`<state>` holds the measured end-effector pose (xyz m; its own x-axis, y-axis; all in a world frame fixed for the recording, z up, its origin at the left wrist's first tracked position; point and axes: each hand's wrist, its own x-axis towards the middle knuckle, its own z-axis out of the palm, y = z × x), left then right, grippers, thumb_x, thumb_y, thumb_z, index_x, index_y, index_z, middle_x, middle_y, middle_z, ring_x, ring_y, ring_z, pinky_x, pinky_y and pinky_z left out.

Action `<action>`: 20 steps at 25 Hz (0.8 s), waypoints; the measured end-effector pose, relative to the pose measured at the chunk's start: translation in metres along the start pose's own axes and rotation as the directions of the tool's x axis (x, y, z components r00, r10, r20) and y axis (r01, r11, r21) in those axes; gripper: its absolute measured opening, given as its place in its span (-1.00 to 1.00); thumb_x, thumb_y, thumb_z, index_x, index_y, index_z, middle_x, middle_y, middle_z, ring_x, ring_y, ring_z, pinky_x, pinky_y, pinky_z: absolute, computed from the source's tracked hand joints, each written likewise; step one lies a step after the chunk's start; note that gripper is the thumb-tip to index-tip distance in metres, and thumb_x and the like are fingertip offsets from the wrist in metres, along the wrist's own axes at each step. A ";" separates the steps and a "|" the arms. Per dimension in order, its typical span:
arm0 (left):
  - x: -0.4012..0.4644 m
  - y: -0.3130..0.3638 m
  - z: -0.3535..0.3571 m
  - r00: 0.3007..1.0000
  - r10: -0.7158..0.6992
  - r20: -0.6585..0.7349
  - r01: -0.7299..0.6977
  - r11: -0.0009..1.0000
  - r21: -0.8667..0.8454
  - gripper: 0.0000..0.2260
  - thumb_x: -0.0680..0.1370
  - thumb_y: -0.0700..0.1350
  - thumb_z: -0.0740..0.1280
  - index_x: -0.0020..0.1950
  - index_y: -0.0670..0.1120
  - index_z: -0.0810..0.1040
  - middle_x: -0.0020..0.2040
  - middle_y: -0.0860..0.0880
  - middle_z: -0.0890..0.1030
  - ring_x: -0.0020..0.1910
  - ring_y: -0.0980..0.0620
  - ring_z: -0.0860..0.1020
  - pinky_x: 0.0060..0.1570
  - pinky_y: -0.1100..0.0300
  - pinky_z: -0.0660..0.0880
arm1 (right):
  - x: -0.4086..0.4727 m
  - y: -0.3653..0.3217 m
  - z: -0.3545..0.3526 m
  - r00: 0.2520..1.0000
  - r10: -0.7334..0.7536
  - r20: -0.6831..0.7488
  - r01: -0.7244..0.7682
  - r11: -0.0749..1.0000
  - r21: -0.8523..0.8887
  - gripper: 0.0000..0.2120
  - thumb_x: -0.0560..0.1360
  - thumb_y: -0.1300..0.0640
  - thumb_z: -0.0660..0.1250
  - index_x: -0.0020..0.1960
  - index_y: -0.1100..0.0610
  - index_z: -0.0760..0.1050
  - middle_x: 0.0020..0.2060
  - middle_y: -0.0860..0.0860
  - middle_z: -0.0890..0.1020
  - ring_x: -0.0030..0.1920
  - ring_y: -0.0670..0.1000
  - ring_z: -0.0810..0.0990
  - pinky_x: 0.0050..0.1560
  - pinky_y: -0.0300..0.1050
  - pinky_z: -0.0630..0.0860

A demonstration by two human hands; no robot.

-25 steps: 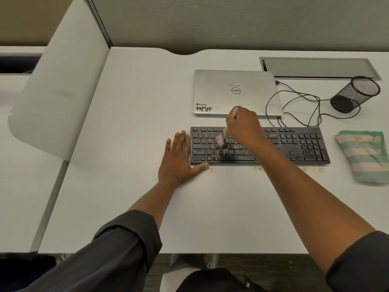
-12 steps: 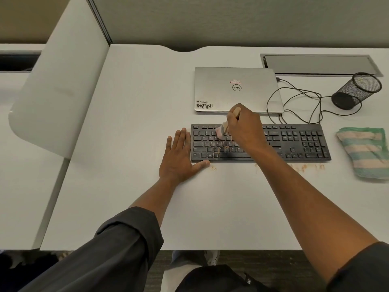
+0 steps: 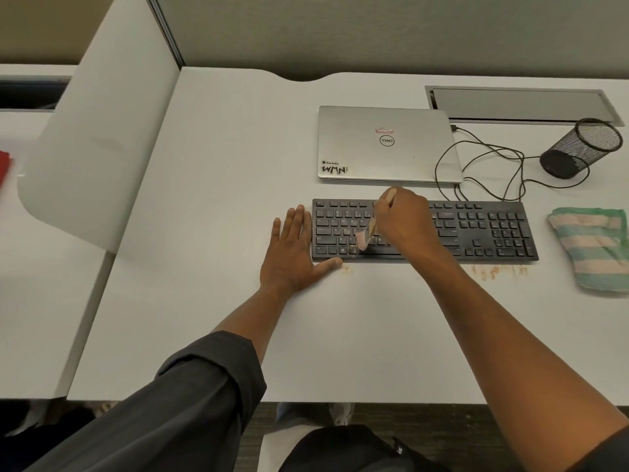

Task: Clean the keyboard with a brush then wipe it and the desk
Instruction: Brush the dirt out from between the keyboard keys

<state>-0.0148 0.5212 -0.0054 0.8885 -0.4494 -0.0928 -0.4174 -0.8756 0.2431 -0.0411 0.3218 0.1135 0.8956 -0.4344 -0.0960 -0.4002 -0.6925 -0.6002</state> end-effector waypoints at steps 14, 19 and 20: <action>0.000 0.000 0.000 1.000 0.004 0.005 -0.004 1.000 -0.010 0.04 0.46 0.56 0.00 0.67 -0.14 -0.16 0.67 -0.10 -0.16 0.64 -0.02 -0.25 0.59 -0.08 -0.24 | -0.013 0.012 -0.003 0.994 -0.108 0.020 0.104 0.987 0.122 -0.82 0.61 0.08 0.19 -0.04 0.10 0.54 -0.27 0.03 0.65 -0.20 0.04 0.64 -0.15 -0.06 0.54; 0.001 -0.001 0.000 1.000 0.004 0.007 -0.004 1.000 -0.003 0.04 0.46 0.56 0.00 0.67 -0.14 -0.16 0.67 -0.10 -0.16 0.64 -0.02 -0.25 0.59 -0.08 -0.24 | -0.023 0.006 0.003 0.984 -0.150 0.100 0.155 0.987 -0.037 -0.78 0.59 0.13 0.17 -0.09 0.16 0.55 -0.29 0.07 0.64 -0.24 0.09 0.61 -0.26 -0.09 0.47; 0.001 -0.001 0.000 1.000 0.004 0.007 -0.004 1.000 -0.006 0.04 0.46 0.56 0.00 0.67 -0.14 -0.16 0.67 -0.10 -0.16 0.64 -0.02 -0.25 0.59 -0.08 -0.25 | -0.022 0.006 0.001 0.987 -0.136 0.089 0.138 0.990 -0.006 -0.78 0.60 0.12 0.17 -0.08 0.15 0.55 -0.28 0.06 0.64 -0.23 0.08 0.61 -0.26 -0.09 0.47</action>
<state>-0.0140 0.5215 -0.0061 0.8853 -0.4544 -0.0983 -0.4201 -0.8725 0.2494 -0.0633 0.3279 0.1114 0.9555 -0.2830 -0.0832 -0.2744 -0.7490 -0.6031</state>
